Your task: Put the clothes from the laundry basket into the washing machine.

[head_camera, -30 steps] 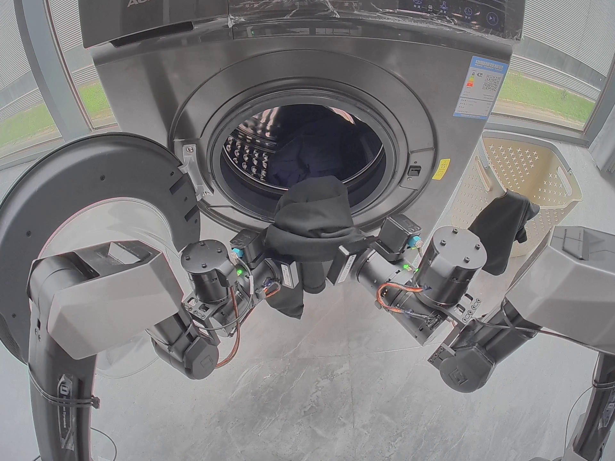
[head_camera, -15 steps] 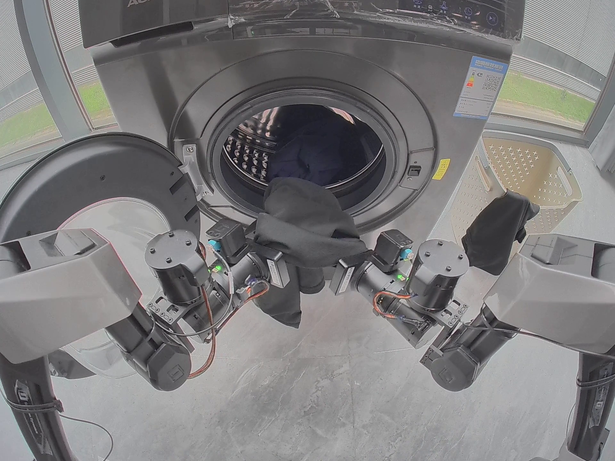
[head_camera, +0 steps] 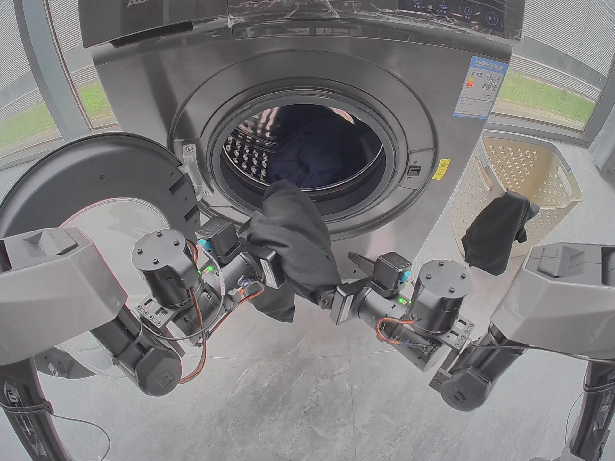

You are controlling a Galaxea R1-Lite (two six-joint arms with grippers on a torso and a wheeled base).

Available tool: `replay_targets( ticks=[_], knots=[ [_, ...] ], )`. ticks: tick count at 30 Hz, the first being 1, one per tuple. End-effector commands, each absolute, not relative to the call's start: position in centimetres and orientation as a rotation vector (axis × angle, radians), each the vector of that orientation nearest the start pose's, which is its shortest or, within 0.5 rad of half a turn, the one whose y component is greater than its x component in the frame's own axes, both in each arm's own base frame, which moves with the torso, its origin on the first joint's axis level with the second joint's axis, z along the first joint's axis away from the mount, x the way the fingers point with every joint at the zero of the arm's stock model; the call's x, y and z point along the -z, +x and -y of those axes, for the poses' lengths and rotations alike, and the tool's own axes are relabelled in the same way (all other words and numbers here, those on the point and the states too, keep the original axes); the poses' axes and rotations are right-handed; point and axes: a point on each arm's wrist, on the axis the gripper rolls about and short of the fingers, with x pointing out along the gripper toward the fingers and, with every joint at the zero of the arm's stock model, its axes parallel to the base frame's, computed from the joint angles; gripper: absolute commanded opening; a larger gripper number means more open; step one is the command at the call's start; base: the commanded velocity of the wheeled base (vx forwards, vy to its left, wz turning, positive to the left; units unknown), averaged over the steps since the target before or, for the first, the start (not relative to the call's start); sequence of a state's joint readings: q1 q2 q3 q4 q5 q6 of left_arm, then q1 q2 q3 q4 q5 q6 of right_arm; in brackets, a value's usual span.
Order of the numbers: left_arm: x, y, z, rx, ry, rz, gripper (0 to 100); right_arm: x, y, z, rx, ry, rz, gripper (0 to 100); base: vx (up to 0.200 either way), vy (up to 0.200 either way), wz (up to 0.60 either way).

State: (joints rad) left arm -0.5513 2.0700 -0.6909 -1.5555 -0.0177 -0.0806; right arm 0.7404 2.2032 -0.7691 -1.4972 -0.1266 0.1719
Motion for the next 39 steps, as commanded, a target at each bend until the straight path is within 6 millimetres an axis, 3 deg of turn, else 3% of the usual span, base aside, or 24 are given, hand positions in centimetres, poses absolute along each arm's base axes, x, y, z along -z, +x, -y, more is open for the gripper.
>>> replay_targets(
  ticks=[1, 3, 8, 13, 21, 27, 39],
  knots=[
    [-12.9, 28.3, 17.7, 0.578, -0.153, 0.125, 0, -10.6, 22.5, -24.5, -0.718, 0.174, -0.025, 100, 0.0, 0.0, 0.0],
    [-13.0, 27.8, 17.4, 0.577, -0.161, 0.113, 0, -10.7, 20.6, -23.6, -0.744, 0.158, -0.058, 100, 0.0, 0.0, 0.0],
    [-12.5, 26.0, 15.9, 0.563, -0.15, 0.059, 0, -11.0, 17.9, -20.7, -0.759, 0.135, -0.103, 100, 0.0, 0.0, 0.0],
    [-12.4, 25.9, 15.3, 0.546, -0.146, 0.053, 0, -11.6, 17.0, -18.9, -0.745, 0.14, -0.104, 100, 0.0, 0.0, 0.0],
    [-12.2, 25.2, 15.0, 0.54, -0.136, 0.037, 0, -11.5, 19.6, -16.4, -0.596, 0.146, -0.091, 100, 0.0, 0.0, 0.0],
    [-11.5, 24.4, 15.1, 0.558, -0.117, 0.002, 0, -10.4, 21.7, -15.0, -0.501, 0.143, -0.115, 100, 0.0, 0.0, 0.0],
    [-11.3, 24.5, 14.7, 0.545, -0.101, -0.002, 0, -10.1, 22.7, -14.3, -0.461, 0.143, -0.121, 100, 0.033, 0.0, 0.0]
  ],
)
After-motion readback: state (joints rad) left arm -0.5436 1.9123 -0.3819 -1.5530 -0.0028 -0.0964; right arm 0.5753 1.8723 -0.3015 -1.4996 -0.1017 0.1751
